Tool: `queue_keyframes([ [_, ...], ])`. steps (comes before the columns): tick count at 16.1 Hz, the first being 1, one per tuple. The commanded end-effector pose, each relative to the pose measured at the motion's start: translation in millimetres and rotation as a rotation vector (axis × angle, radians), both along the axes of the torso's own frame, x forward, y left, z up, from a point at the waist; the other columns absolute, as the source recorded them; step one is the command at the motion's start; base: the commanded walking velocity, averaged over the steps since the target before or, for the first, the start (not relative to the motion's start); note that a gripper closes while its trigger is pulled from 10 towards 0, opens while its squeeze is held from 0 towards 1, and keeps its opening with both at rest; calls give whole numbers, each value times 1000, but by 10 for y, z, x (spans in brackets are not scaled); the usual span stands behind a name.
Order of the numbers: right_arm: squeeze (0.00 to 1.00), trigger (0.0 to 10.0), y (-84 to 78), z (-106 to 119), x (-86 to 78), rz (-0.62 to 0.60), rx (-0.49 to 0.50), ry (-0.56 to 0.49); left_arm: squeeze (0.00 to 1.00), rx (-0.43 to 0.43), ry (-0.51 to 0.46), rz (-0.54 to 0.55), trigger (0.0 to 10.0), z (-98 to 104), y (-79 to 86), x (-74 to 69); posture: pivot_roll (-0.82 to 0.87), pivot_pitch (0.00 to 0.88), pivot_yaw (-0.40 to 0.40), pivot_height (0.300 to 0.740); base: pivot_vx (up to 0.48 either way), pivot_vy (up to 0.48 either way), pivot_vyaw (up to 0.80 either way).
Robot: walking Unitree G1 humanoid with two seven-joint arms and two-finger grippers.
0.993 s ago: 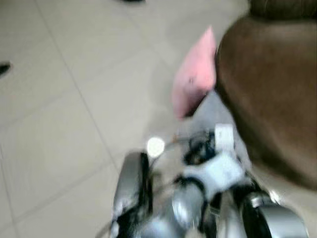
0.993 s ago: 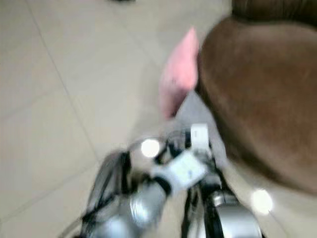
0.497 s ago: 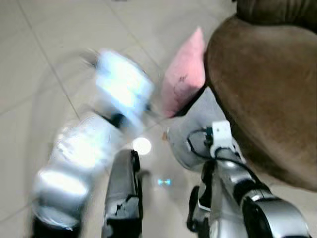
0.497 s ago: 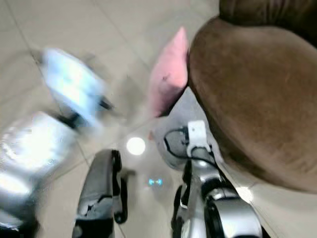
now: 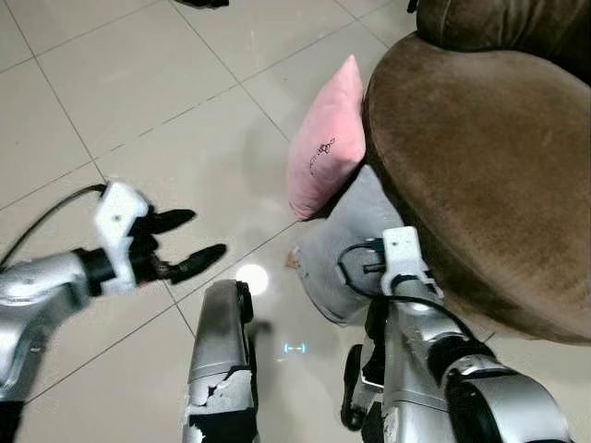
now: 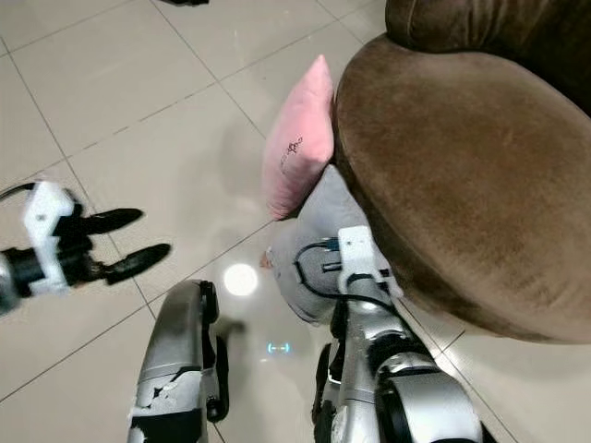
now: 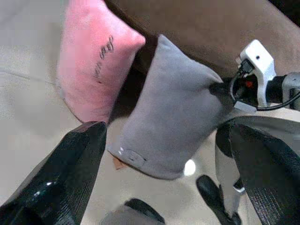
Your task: Move the pillow to the sofa from floor
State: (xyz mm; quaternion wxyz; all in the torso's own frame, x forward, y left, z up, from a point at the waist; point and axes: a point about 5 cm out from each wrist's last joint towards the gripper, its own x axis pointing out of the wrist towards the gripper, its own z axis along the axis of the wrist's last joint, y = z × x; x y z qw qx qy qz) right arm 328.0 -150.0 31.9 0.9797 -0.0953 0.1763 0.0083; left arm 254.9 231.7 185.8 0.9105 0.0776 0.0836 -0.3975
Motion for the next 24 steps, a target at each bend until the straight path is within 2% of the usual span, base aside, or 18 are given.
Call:
queue_keyframes([
  [1, 0, 0, 2, -107, -84, -1, 5, 44, 0, -16, -8, -35, 10000, -8, -4, -28, 387, 317, -28, 566, 0, 0, 0],
  [4, 0, 0, 39, -106, -80, 7, 11, 45, 0, -4, -5, -93, 10000, -2, -5, -56, 394, 320, -24, 566, 0, 0, 0],
  [8, 0, 0, 74, -119, -97, 24, 34, 43, 0, -11, -2, -114, 10000, -27, -12, -68, 388, 318, -24, 566, 0, 0, 0],
  [10, 0, 0, 143, -87, -87, 57, 99, 12, 0, -11, -1, -116, 10000, -68, -43, -67, 372, 309, -35, 566, 0, 0, 0],
  [11, 0, 0, 204, -27, -57, 80, 160, -29, 0, 6, 2, -84, 10000, -127, -71, -35, 339, 290, -54, 566, 0, 0, 0],
  [13, 0, 0, 408, 280, 61, 148, 331, -210, 0, 31, -36, 4, 10000, -252, -171, 34, 287, 251, -84, 566, 0, 0, 0],
  [14, 0, 0, 421, 321, 74, 158, 347, -230, 0, 31, -38, 14, 10000, -283, -194, 50, 271, 235, -92, 566, 0, 0, 0],
  [15, 0, 0, 458, 500, 113, 174, 386, -305, 0, 38, -49, 53, 10000, -326, -222, 71, 245, 210, -105, 566, 0, 0, 0],
  [16, 0, 0, 463, 788, 152, 180, 433, -406, 0, 55, -67, 97, 10000, -346, -248, 101, 219, 191, -112, 566, 0, 0, 0],
  [17, 0, 0, 449, 984, 168, 180, 468, -469, 0, 39, -76, 123, 10000, -329, -260, 125, 194, 177, -117, 566, 0, 0, 0],
  [18, 0, 0, 381, 1359, 182, 169, 501, -584, 0, -9, -102, 172, 10000, -251, -275, 170, 168, 156, -115, 566, 0, 0, 0],
  [19, 0, 0, 324, 1565, 184, 154, 527, -645, 0, -28, -115, 189, 10000, -204, -293, 180, 157, 132, -116, 566, 0, 0, 0],
  [20, 0, 0, 197, 1947, 173, 131, 537, -753, 0, -33, -165, 221, 10000, -124, -346, 198, 149, 112, -116, 566, 0, 0, 0],
  [21, 0, 0, 137, 2073, 171, 123, 530, -784, 0, -32, -184, 239, 10000, -112, -371, 213, 135, 94, -123, 566, 0, 0, 0],
  [22, 0, 2431, 80, 2155, 178, 116, 470, -784, 0, -14, -213, 285, 10000, -123, -377, 266, 131, 80, -133, 566, 0, 0, 0],
  [23, 0, 10000, 52, 2164, 198, 150, 360, -701, 0, -33, -208, 375, 10000, -165, -380, 369, 121, 65, -140, 566, 0, 0, 0],
  [24, 0, 10000, 18, 2142, 174, 137, 349, -686, 0, -40, -214, 400, 10000, -166, -409, 409, 110, 65, -134, 566, 0, 0, 0],
])
